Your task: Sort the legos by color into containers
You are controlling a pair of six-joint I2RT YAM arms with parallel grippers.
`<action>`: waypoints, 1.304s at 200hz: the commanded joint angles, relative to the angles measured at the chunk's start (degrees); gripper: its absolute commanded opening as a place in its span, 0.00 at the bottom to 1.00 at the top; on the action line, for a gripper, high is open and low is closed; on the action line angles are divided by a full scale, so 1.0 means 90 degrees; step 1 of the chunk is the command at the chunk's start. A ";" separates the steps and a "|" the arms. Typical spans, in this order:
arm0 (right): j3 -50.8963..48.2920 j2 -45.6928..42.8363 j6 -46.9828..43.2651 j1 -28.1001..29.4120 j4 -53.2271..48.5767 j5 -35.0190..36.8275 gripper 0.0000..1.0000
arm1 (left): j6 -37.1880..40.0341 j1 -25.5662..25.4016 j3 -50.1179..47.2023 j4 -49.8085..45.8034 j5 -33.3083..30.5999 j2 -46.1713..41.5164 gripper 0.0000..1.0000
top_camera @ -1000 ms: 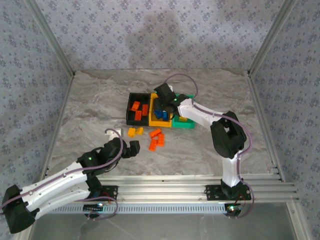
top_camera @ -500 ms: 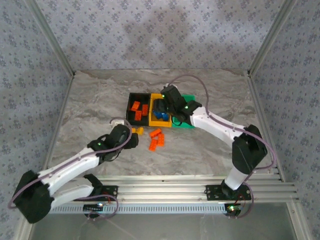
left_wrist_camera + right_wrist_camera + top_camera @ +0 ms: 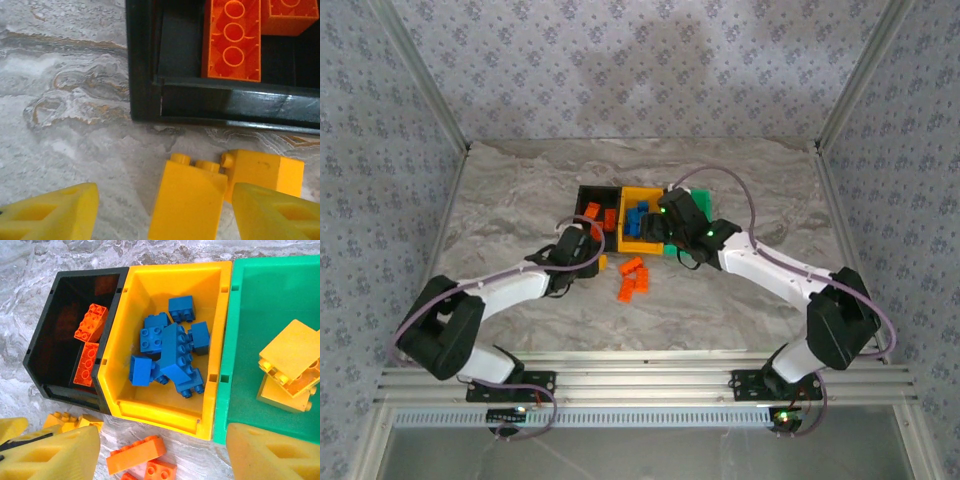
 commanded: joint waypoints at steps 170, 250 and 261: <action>-0.1941 -0.1740 0.0865 -0.0713 -0.0025 0.0518 0.70 | -0.0458 -0.1826 0.0936 -0.0769 0.0370 -0.1037 0.32; -0.3050 -0.3869 0.1006 -0.1729 -0.1011 0.0595 0.71 | -0.0013 -0.2311 0.4516 -0.0530 0.1310 0.2393 0.30; -0.3091 -0.4042 0.0994 -0.1844 -0.1075 0.0536 0.71 | 0.0046 -0.2287 0.4999 -0.0702 0.1349 0.2805 0.30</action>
